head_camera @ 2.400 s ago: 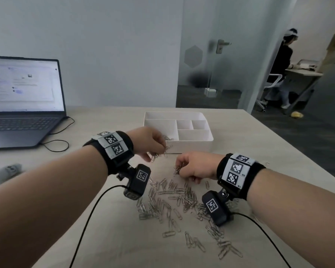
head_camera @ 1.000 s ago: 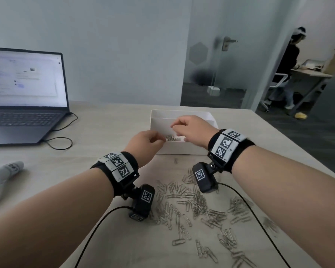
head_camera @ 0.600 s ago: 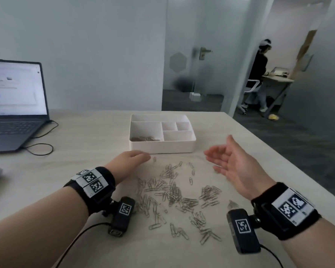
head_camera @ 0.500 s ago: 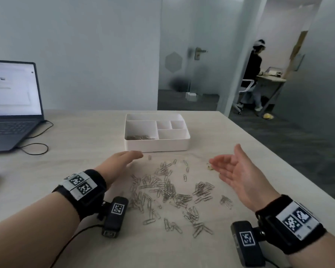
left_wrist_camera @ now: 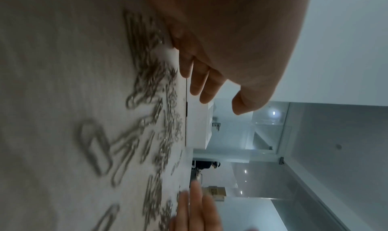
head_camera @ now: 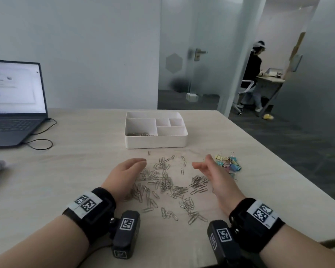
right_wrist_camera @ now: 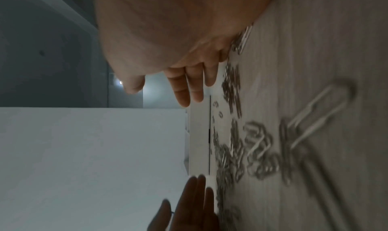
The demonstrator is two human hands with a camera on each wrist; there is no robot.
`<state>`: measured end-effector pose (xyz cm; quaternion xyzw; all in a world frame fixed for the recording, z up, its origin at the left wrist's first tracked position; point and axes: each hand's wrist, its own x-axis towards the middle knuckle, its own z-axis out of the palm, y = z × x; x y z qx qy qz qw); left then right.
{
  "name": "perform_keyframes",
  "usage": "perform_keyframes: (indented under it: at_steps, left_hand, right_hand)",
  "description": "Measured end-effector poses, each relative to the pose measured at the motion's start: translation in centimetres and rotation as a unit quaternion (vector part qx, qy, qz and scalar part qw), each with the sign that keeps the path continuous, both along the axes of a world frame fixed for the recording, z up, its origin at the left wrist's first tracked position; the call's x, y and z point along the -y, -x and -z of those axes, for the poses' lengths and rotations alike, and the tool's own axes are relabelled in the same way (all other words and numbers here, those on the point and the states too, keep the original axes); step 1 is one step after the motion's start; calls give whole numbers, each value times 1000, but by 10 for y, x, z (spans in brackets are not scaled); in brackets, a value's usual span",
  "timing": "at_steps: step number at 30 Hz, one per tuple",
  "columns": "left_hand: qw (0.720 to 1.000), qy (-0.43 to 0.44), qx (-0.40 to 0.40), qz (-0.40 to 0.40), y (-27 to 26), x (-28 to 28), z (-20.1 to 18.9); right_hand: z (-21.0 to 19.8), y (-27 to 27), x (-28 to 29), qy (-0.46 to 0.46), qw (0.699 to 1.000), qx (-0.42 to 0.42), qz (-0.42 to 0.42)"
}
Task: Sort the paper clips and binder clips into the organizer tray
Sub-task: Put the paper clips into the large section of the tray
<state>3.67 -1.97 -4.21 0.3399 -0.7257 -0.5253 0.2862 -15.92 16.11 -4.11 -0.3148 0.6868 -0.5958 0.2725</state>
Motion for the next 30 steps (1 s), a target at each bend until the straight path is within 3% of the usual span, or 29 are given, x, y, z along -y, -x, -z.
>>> perform_keyframes:
  at_steps: [4, 8, 11, 13, 15, 21, 26, 30]
  left_hand:
    - [999, 26, 18, 27, 20, -22, -3]
    - [999, 30, -9, 44, 32, -37, -1]
    - [998, 5, -65, -18, 25, -26, -2]
    - [996, 21, -56, -62, 19, -8, -6]
    - [996, 37, -16, -75, 17, 10, -7]
    - [988, 94, 125, 20, 40, 30, -6]
    - [941, 188, 270, 78, 67, 35, -15]
    - [888, 248, 360, 140, 77, 38, -8]
  right_hand:
    - [0, -22, 28, 1, 999, -16, -33]
    - [2, -41, 48, 31, 997, 28, -64]
    - [0, -38, 44, 84, 995, 35, -45]
    - [0, -23, 42, 111, 993, 22, -10]
    - [1, -3, 45, 99, 995, 6, 17]
    - [8, 41, 72, 3, 997, -80, 3]
    - [-1, 42, 91, -120, 977, -159, -82]
    - [-2, 37, 105, -187, 934, -257, -164]
